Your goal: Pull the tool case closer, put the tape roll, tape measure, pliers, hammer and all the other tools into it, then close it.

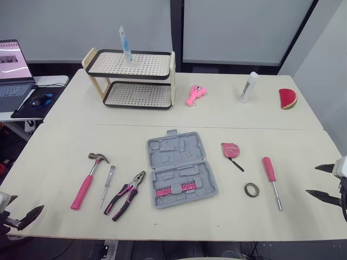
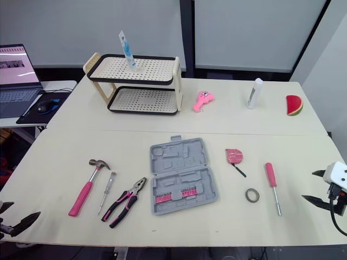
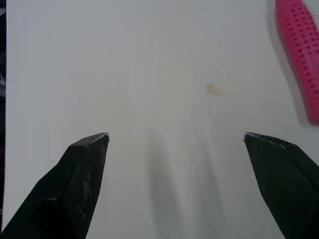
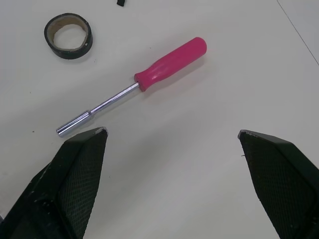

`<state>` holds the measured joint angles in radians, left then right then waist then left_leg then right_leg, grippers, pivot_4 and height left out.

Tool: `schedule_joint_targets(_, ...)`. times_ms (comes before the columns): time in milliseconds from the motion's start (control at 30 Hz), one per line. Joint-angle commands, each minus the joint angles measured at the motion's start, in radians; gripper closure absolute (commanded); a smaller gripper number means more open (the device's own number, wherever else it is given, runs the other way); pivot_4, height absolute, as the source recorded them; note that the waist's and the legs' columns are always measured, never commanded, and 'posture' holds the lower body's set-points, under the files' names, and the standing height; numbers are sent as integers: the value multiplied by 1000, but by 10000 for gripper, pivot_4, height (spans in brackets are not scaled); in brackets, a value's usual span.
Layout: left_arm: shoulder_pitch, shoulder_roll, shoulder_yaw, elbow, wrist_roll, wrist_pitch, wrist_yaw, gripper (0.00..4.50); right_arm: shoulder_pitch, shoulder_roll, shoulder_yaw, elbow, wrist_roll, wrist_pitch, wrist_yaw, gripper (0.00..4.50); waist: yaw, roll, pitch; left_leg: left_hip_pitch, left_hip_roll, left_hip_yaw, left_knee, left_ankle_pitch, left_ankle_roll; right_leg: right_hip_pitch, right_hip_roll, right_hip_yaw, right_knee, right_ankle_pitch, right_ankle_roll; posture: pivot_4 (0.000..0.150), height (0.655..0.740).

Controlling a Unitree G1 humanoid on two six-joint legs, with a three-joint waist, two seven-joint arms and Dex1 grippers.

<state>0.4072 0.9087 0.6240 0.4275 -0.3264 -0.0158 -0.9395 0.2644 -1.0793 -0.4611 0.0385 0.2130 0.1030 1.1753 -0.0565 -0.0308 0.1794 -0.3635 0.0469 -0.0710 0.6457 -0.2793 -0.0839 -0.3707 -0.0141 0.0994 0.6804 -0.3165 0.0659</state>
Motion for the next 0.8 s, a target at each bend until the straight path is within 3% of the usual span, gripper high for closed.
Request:
schedule_joint_targets(33,25,-19,2,-159,-66,94,-38,0,-24,17,-36,-102,53,75,-34,314,0,0,0,0,0,0,0,0,0,0,0,0,0,0,0,1500,7350)
schedule_joint_targets(100,29,-37,-17,-253,-89,142,-48,0,-44,35,-31,-163,84,120,-54,314,1,1,0,0,0,0,0,0,0,0,0,0,0,0,0,1500,7350)
schedule_joint_targets(133,29,-44,-23,-290,-97,161,-51,0,-53,42,-28,-188,98,142,-62,1979,1,1,0,0,0,0,0,0,0,0,0,0,0,0,0,1500,7350)
schedule_joint_targets(233,14,-48,-91,-453,-138,237,-84,6027,-102,53,27,-307,134,213,-84,9739,2,1,1,0,0,-1,0,0,0,0,0,0,0,0,0,1500,7350)
schedule_joint_targets(333,-28,-45,-157,-554,-158,298,-92,16197,-162,61,103,-373,132,280,-123,19928,3,1,1,0,0,-1,0,0,0,0,0,0,0,0,0,1500,7350)
schedule_joint_targets(633,-299,-58,-410,-567,-75,333,-84,44755,-356,89,387,-468,51,453,-237,38605,6,5,5,-3,-1,-2,-1,0,0,-2,0,-1,-1,0,0,1500,7350)
schedule_joint_targets(733,-389,-68,-498,-523,-28,321,-94,45000,-443,134,505,-451,-4,507,-284,44890,4,5,6,-4,-1,-2,-1,0,0,-3,0,-1,-2,0,0,1500,7350)
schedule_joint_targets(800,-447,-76,-549,-488,1,316,-101,45000,-500,169,577,-429,-39,532,-303,44890,2,5,6,-5,-1,-2,-1,0,0,-5,0,-1,-2,0,0,1500,7350)
